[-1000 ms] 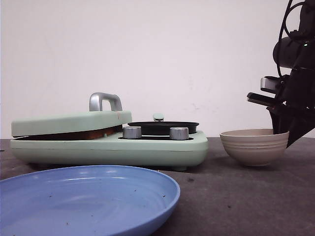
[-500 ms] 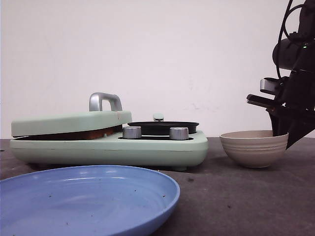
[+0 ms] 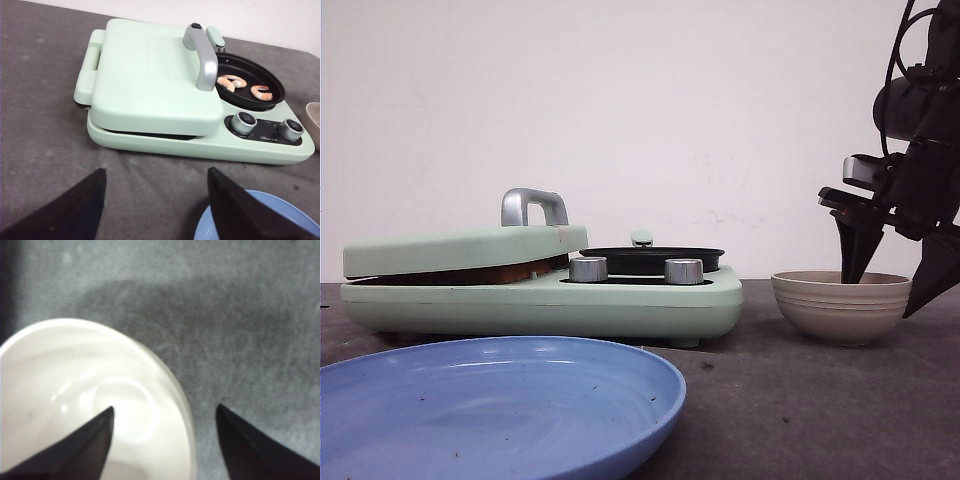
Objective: Make breakfast with bread and shrimp
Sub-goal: 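Open the right gripper and raise it away from the bowl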
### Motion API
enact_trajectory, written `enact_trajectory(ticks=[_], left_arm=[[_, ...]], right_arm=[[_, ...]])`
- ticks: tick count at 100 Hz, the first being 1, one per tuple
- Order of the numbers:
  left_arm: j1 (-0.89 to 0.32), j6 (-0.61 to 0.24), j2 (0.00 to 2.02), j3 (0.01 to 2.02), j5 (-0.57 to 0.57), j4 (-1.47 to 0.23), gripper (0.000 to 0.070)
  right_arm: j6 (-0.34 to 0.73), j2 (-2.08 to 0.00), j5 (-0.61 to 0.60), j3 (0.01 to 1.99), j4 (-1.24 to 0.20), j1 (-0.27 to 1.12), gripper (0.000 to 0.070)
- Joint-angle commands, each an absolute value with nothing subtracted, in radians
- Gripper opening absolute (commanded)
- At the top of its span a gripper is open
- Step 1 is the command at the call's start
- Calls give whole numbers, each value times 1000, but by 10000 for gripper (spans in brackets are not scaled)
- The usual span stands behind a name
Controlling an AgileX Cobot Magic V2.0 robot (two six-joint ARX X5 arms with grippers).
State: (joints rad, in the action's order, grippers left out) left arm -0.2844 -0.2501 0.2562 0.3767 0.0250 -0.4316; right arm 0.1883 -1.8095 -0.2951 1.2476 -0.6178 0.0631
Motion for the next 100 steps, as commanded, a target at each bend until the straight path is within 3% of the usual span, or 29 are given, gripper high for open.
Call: enact_trajectory(ticks=[1, 28, 50, 92, 100], left_arm=[[-288, -241, 260, 387, 26, -427, 337], [-288, -241, 260, 387, 26, -427, 337], [-288, -245, 260, 387, 26, -427, 337], [-288, -248, 260, 387, 26, -427, 337], [-288, -248, 260, 387, 26, -427, 337]], right_arm=[[167, -1785, -297, 1268, -606, 61, 428], [125, -1633, -231, 1269, -603, 54, 427], [118, -1473, -246, 1269, -614, 47, 427], [110, -1195, -467, 1268, -616, 105, 415], [84, -1164, -492, 1268, -632, 133, 371]])
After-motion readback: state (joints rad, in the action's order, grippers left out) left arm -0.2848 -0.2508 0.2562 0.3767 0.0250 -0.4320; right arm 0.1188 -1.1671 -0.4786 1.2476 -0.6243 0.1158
